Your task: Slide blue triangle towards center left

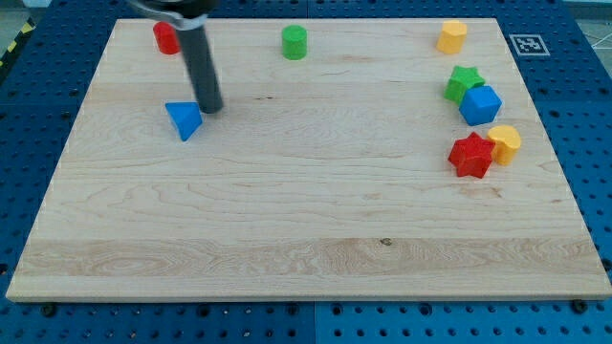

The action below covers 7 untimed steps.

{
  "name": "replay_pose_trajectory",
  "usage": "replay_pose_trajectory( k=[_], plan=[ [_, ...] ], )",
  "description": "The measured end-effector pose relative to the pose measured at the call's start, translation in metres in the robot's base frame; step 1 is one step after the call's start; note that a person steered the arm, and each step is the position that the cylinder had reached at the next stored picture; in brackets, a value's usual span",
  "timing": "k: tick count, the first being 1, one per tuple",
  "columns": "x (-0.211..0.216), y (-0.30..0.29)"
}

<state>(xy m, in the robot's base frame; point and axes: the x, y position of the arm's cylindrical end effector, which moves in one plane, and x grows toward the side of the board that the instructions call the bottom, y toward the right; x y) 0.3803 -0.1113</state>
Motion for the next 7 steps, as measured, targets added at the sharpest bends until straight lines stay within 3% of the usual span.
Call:
replay_pose_trajectory(
  k=[2, 5, 6, 7],
  plan=[
    [0.045, 0.008],
    [0.032, -0.068],
    [0.059, -0.038],
    [0.074, 0.027]
  ],
)
